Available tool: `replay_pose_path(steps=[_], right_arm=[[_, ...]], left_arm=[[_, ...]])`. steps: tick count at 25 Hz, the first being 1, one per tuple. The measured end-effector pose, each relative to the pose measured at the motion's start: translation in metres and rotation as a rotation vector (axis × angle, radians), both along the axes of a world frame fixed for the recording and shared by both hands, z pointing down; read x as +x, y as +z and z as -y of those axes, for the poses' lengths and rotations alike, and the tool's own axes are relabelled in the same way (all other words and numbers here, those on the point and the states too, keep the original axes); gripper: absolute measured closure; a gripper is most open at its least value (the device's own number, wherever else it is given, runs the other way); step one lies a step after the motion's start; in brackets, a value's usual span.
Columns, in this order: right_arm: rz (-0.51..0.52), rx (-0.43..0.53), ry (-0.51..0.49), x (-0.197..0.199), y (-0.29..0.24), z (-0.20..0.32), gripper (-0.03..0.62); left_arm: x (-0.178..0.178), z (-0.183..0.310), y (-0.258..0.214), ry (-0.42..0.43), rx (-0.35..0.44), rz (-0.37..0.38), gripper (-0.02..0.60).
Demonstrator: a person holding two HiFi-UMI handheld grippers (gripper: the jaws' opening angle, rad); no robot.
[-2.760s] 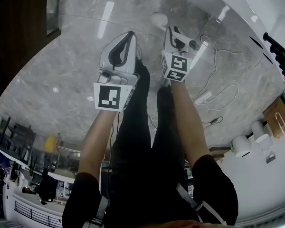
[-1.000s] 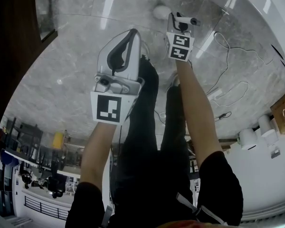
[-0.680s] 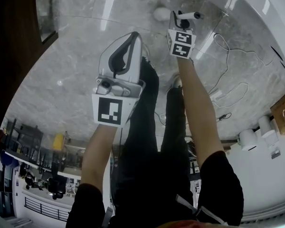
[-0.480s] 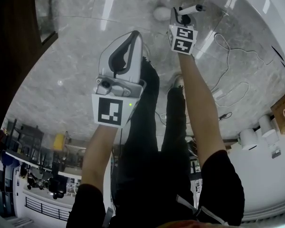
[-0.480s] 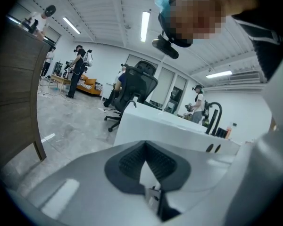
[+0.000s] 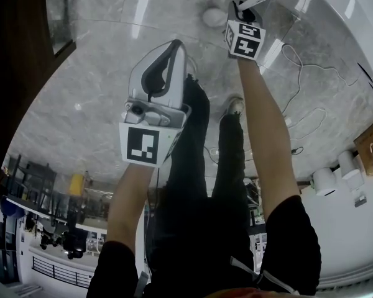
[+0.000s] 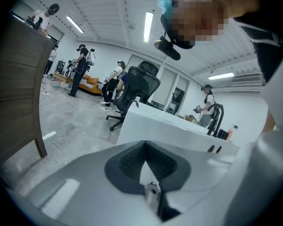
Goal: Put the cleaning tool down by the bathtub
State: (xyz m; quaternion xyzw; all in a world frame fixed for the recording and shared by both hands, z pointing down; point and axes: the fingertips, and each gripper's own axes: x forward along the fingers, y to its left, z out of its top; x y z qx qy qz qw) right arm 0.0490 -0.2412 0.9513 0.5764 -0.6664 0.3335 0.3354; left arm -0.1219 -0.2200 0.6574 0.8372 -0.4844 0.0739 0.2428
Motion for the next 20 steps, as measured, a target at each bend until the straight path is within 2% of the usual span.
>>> replay_pose_path(steps=[11, 20], right_arm=[[0.005, -0.039, 0.035, 0.014, 0.01, 0.015, 0.503], [0.006, -0.029, 0.019, 0.015, 0.01, 0.018, 0.502]], left_arm=[[-0.004, 0.002, 0.002, -0.002, 0.001, -0.001, 0.574], [0.001, 0.002, 0.002, 0.0, 0.0, -0.006, 0.574]])
